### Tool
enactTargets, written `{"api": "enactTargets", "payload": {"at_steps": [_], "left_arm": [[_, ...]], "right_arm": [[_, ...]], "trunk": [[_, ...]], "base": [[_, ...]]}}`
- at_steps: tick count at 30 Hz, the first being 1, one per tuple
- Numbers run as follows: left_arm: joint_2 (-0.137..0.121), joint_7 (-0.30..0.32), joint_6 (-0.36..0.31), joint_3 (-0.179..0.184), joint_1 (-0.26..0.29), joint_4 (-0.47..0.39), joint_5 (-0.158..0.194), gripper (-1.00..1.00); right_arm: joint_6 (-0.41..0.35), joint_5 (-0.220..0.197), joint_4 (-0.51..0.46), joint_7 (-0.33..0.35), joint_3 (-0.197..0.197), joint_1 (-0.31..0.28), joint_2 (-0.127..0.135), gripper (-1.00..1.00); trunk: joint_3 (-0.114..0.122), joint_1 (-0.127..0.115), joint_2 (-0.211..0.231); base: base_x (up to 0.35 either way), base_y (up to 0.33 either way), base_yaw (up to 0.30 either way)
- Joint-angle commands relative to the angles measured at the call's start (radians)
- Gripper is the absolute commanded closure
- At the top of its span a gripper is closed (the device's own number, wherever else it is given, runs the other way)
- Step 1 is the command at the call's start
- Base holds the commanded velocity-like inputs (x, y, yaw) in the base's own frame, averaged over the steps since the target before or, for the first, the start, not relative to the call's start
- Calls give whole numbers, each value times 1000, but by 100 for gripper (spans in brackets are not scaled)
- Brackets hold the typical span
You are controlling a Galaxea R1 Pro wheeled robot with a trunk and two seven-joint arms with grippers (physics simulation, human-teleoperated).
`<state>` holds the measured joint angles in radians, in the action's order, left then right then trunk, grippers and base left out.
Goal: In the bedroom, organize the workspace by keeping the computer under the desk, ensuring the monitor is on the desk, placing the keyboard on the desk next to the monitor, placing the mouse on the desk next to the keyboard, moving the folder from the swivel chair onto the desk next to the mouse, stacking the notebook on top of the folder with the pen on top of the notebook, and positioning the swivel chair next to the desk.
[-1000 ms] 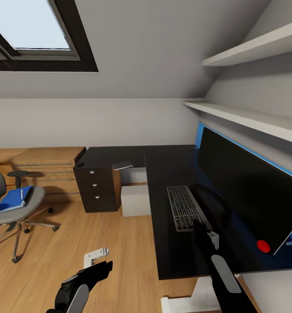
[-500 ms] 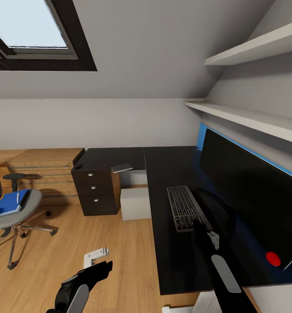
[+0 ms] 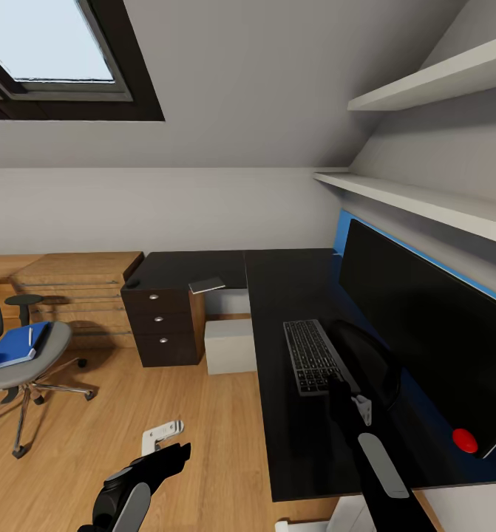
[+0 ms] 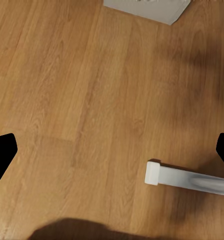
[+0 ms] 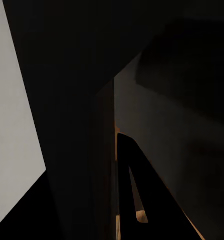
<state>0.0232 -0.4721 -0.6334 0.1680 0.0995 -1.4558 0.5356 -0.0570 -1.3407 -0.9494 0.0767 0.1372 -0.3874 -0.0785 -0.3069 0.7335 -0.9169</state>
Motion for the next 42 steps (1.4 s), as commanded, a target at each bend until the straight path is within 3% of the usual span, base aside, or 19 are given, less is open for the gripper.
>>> {"api": "enactTargets", "payload": {"at_steps": [1,37,38,42], "left_arm": [[0,-10,-2,1,1,-1,11,-100],[0,-8,31,1,0,-3,11,-100],[0,-8,31,1,0,-3,11,-100],[0,-8,31,1,0,-3,11,-100]], "right_arm": [[-6,-11,0,5,4,-1,-1,100],[-6,-14,0,3,4,-1,-1,100],[-6,-14,0,3,4,-1,-1,-100],[-6,-14,0,3,4,-1,-1,-100]], "trunk": [[-1,0,-1],[-1,0,-1],[-1,0,-1],[-1,0,-1]], "base": [[0,0,0],[69,-27,0],[0,0,0],[0,0,0]]}}
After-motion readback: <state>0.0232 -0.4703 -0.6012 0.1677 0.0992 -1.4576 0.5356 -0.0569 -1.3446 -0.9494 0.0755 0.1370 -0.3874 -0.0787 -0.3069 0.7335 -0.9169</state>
